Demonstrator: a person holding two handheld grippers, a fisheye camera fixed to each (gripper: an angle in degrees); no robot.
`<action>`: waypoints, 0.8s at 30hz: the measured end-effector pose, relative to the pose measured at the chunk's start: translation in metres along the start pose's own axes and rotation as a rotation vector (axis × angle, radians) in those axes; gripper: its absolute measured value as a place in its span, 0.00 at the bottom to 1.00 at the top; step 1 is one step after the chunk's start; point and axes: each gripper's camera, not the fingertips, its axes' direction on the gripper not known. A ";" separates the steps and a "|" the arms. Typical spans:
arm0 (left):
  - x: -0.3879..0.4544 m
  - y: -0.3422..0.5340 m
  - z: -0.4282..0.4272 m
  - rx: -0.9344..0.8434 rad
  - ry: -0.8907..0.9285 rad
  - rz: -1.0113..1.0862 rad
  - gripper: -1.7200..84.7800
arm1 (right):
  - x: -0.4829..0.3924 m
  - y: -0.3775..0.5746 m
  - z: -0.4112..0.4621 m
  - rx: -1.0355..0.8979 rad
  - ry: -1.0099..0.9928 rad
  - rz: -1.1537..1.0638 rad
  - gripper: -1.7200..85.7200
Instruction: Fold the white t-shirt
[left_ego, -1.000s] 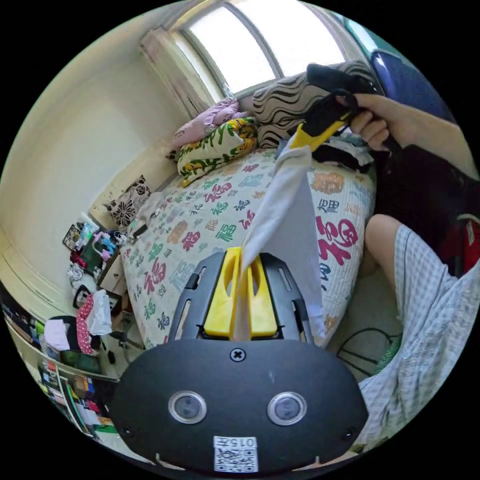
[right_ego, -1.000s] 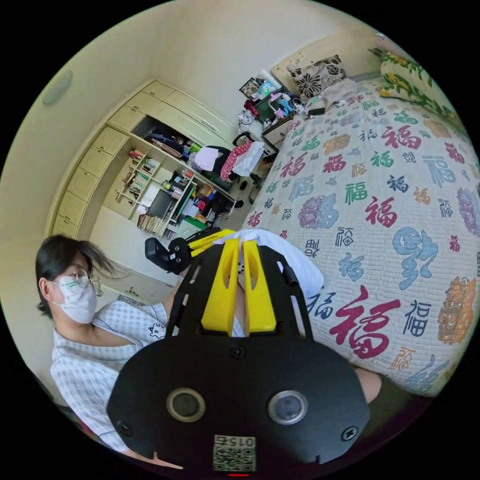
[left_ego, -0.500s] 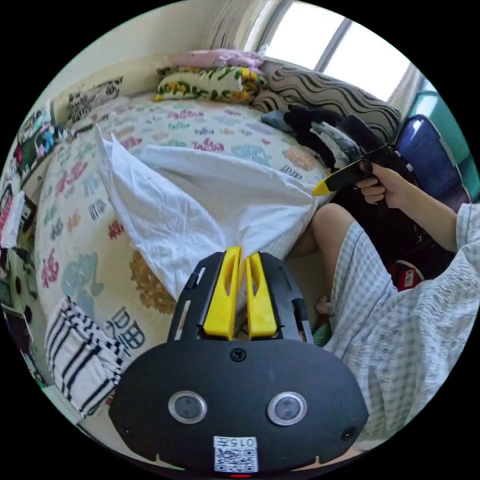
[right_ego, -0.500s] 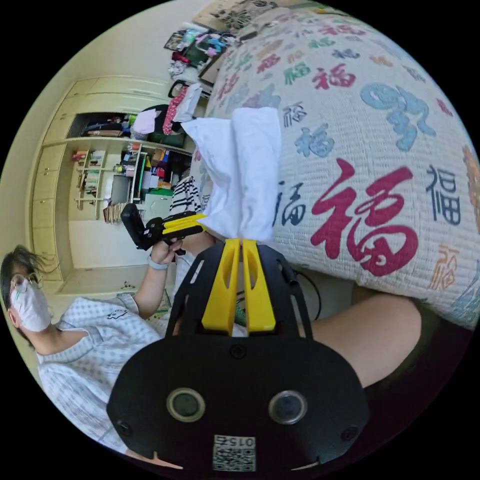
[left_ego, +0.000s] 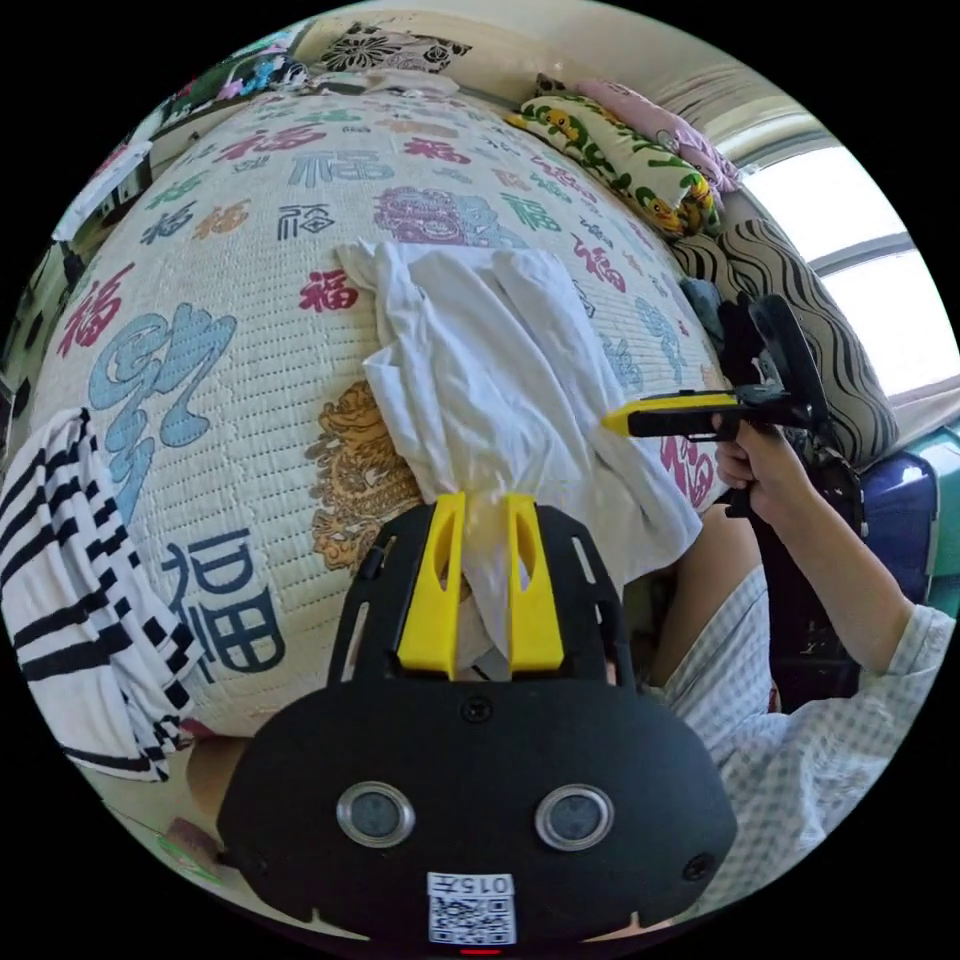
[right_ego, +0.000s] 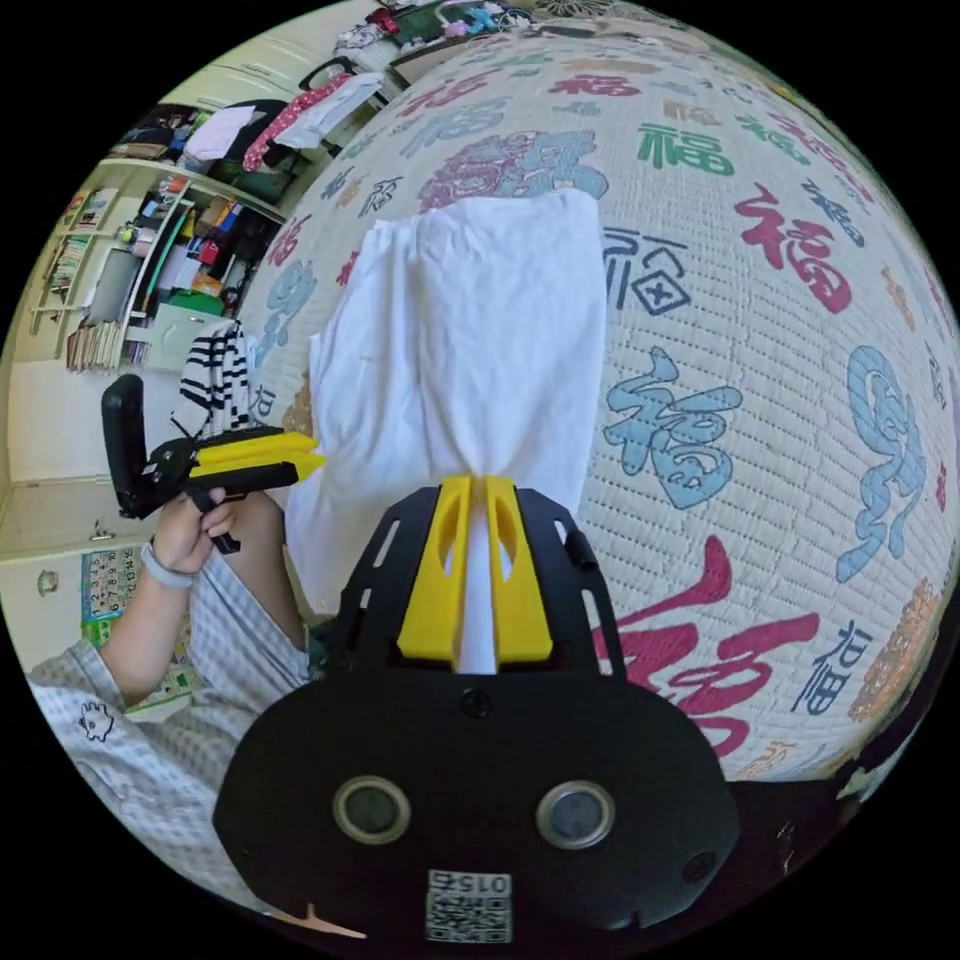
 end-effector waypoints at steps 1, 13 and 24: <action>-0.003 0.000 -0.004 0.010 0.003 0.011 0.05 | 0.005 0.003 -0.004 0.023 -0.016 0.013 0.03; -0.059 0.011 -0.053 0.028 0.043 0.021 0.03 | 0.151 0.131 -0.047 0.271 -0.159 0.425 0.03; -0.102 -0.063 -0.062 0.118 0.114 -0.024 0.02 | 0.050 0.015 -0.042 0.291 -0.391 -0.090 0.12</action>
